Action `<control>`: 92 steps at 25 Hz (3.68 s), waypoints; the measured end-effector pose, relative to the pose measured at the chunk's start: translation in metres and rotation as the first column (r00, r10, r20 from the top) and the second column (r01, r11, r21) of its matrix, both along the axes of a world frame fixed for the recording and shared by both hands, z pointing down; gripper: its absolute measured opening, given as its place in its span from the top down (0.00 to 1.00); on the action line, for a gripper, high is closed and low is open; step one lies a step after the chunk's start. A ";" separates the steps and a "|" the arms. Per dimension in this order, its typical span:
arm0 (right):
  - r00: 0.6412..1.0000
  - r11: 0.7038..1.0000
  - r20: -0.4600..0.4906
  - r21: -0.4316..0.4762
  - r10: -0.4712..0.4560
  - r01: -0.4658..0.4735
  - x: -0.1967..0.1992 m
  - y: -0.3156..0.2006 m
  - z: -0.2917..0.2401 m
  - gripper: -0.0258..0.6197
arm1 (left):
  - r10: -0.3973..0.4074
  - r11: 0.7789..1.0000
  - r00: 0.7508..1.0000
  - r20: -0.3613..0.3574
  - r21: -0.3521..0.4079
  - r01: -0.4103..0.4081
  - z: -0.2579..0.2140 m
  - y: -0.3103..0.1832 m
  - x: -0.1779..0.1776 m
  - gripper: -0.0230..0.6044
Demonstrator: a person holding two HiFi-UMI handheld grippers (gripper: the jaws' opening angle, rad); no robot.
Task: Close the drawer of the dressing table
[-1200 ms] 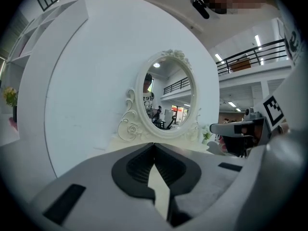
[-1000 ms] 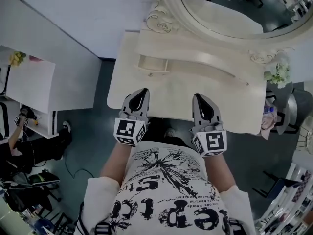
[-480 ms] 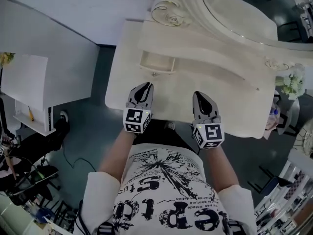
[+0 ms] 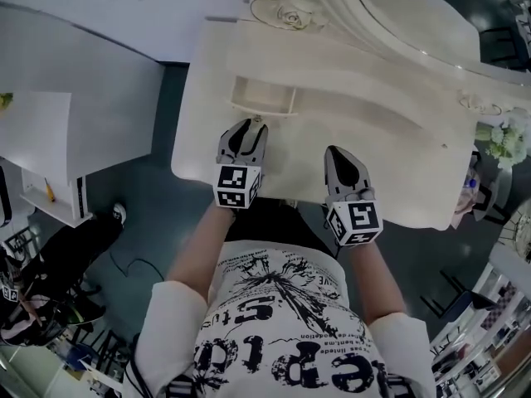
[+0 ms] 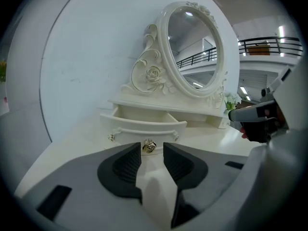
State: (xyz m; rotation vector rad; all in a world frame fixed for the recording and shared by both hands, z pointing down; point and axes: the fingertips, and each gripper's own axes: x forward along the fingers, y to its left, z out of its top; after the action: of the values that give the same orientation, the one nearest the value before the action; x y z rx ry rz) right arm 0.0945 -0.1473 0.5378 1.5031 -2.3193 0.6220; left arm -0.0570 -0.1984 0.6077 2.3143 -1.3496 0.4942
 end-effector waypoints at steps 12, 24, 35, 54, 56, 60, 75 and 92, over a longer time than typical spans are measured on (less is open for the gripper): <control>1.000 1.000 0.007 -0.006 -0.007 0.007 0.000 0.002 0.000 0.93 | -0.052 0.997 0.998 0.022 -0.064 0.053 0.014 -0.013 0.004 0.80; 1.000 1.000 0.001 0.005 0.002 -0.002 0.004 -0.006 -0.004 0.93 | -0.067 0.993 0.998 0.019 -0.096 0.069 0.015 -0.029 0.006 0.80; 1.000 0.999 -0.012 0.035 -0.004 0.005 0.007 -0.020 -0.013 0.93 | -0.051 0.996 0.998 0.030 -0.076 0.053 0.014 -0.055 0.007 0.80; 1.000 0.999 -0.027 0.032 -0.005 0.006 0.017 -0.037 -0.009 0.93 | -0.031 0.997 0.999 0.044 -0.075 0.034 0.018 -0.079 0.017 0.80; 1.000 0.999 -0.029 0.033 -0.008 0.009 0.014 -0.038 -0.010 0.93 | -0.022 0.996 0.999 0.047 -0.081 0.026 0.018 -0.082 0.018 0.80; 0.999 0.999 -0.037 0.034 -0.012 0.013 0.012 -0.039 -0.011 0.93 | -0.015 0.996 0.998 0.053 -0.092 0.020 0.018 -0.088 0.019 0.80; 0.999 1.000 -0.049 0.022 -0.002 0.003 0.008 -0.024 -0.011 0.93 | -0.003 0.994 0.999 0.036 -0.108 0.007 0.016 -0.096 0.021 0.80; 1.000 0.996 -0.018 0.089 0.002 0.000 0.007 -0.001 -0.041 0.93 | 0.077 0.994 0.980 0.184 0.066 -0.091 -0.061 -0.028 0.021 0.78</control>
State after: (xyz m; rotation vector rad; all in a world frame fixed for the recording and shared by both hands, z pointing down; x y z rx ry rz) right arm 0.1015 -0.1480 0.4970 1.5425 -2.3614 0.5089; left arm -0.0363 -0.2261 0.5465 2.4444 -1.3767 0.7078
